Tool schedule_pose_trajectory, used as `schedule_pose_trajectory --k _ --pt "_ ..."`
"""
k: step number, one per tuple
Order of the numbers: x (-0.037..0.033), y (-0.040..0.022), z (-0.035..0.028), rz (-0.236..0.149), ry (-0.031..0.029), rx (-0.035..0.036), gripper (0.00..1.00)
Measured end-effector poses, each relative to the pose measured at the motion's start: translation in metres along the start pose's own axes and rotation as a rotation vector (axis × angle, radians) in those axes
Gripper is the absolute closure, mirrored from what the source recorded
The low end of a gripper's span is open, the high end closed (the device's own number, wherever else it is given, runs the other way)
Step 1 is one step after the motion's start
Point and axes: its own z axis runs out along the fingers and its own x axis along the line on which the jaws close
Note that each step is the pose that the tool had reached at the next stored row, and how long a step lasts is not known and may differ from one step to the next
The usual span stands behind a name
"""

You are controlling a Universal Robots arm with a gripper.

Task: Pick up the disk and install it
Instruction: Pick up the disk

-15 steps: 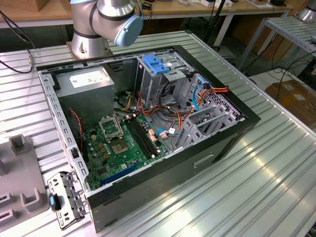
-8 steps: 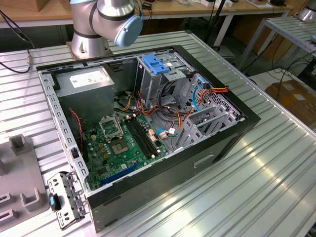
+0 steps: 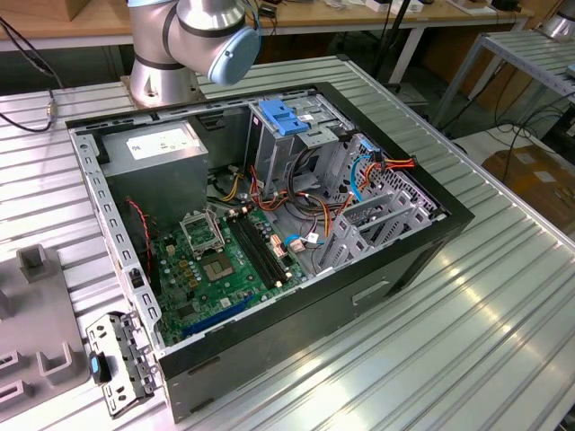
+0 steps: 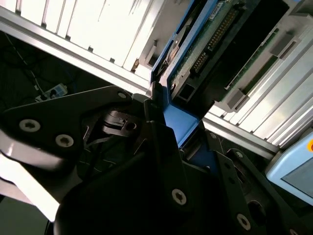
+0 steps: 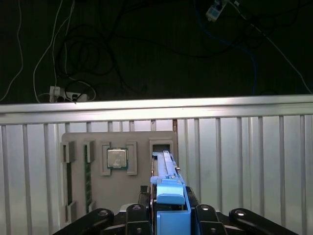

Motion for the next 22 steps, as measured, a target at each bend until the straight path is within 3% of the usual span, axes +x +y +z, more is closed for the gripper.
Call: schedule_pose_trajectory --k 7,22 --pt "0.0001 0.0000 -0.0066 0.000 0.0000 -0.0001 0.63" --pt "0.0005 -0.0003 -0.0281 0.000 0.0000 -0.0003 0.63"
